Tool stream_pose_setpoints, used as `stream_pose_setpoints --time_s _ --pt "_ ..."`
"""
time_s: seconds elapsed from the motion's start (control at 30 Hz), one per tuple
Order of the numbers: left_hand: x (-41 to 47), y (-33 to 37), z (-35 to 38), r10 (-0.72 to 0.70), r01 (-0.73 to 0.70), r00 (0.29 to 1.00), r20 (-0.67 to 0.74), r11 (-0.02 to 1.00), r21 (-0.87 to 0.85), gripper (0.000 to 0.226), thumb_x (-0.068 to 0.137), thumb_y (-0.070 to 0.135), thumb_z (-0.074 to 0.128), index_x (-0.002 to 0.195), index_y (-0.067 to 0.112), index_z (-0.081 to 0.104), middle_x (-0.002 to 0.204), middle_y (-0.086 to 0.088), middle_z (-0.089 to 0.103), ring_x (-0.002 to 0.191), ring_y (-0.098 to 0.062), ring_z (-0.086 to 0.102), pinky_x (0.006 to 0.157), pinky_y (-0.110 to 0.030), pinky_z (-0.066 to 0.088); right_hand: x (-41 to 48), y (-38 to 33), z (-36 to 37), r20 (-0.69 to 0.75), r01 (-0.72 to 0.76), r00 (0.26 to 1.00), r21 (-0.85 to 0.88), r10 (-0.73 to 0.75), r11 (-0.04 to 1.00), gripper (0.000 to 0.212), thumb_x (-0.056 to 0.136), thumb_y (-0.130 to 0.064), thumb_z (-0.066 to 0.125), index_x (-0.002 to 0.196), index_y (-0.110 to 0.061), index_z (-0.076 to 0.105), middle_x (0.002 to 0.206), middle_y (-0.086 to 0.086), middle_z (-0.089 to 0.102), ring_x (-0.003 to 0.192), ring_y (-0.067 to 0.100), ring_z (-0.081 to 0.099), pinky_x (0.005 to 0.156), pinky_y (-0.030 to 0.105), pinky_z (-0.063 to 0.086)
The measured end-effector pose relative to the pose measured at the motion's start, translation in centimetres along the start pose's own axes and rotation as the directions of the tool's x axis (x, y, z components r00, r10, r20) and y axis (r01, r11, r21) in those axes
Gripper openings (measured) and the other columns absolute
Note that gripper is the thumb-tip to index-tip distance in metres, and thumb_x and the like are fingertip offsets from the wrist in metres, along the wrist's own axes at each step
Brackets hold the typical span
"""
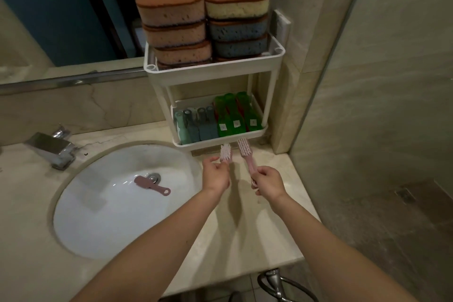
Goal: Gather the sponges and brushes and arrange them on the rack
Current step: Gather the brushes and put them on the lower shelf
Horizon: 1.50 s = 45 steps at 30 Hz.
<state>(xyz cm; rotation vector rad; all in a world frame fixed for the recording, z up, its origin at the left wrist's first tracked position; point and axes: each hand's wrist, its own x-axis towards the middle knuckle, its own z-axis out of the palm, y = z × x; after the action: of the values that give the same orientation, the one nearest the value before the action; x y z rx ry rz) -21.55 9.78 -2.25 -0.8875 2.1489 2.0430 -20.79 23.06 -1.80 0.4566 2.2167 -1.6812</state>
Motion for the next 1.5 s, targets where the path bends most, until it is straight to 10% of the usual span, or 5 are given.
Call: stream_pose_setpoints --time_s 0.3,0.53,0.73,0.97,1.5 --pt "3.2 5.3 -3.7 0.090 -0.087 0.992 -0.087 0.995 0.038 0.031 0.098 0.000 0.039 0.129 0.009 0.038 0.109 -0.009 0.053 0.096 -0.025 0.056 0.070 -0.031 0.052 1.7 -6.4 3.2 0.114 -0.104 0.990 0.164 0.086 0.981 0.025 0.097 -0.010 0.048 0.116 -0.011 0.063 0.080 0.004 0.059 0.070 0.015 0.051 0.062 0.026 0.040" --pt "6.5 7.3 -4.3 0.075 -0.072 0.995 -0.066 0.996 0.054 0.036 0.100 0.005 0.040 0.133 0.016 0.035 0.126 -0.018 0.055 0.077 -0.027 0.059 0.044 -0.026 0.040 4.5 -9.7 5.3 0.129 -0.021 0.992 0.055 0.014 0.998 0.017 0.091 -0.004 0.058 0.100 -0.015 0.067 0.082 0.000 0.062 0.070 0.012 0.050 0.058 0.021 0.036" --pt "9.2 8.8 -3.5 -0.042 0.038 0.990 -0.135 0.999 -0.033 0.029 0.100 0.006 0.033 0.126 0.013 0.044 0.122 -0.009 0.055 0.109 -0.026 0.053 0.100 -0.045 0.048 8.0 -11.4 7.3 0.182 0.026 0.983 -0.069 -0.013 0.997 0.025 0.081 -0.003 0.072 0.101 -0.015 0.064 0.093 0.005 0.066 0.066 0.011 0.050 0.060 0.022 0.041" --pt "12.0 9.8 -3.3 -0.017 0.065 0.977 -0.211 0.973 0.223 0.064 0.083 0.016 0.054 0.143 0.008 0.035 0.137 -0.018 0.051 0.124 -0.036 0.050 0.101 -0.041 0.047 11.7 -12.4 9.5 0.264 0.063 0.964 -0.151 -0.021 0.987 0.026 0.079 0.000 0.074 0.102 -0.008 0.068 0.094 0.011 0.068 0.069 0.015 0.055 0.051 0.019 0.037" --pt "13.0 9.1 -3.3 -0.015 0.089 0.960 -0.281 0.964 0.251 0.037 0.095 0.008 0.048 0.132 0.001 0.045 0.127 -0.019 0.054 0.107 -0.033 0.060 0.072 -0.027 0.053 13.6 -12.9 12.0 0.345 0.093 0.938 -0.313 0.022 0.945 0.015 0.094 -0.006 0.056 0.098 -0.016 0.066 0.067 0.003 0.060 0.054 0.014 0.053 0.042 0.020 0.039"
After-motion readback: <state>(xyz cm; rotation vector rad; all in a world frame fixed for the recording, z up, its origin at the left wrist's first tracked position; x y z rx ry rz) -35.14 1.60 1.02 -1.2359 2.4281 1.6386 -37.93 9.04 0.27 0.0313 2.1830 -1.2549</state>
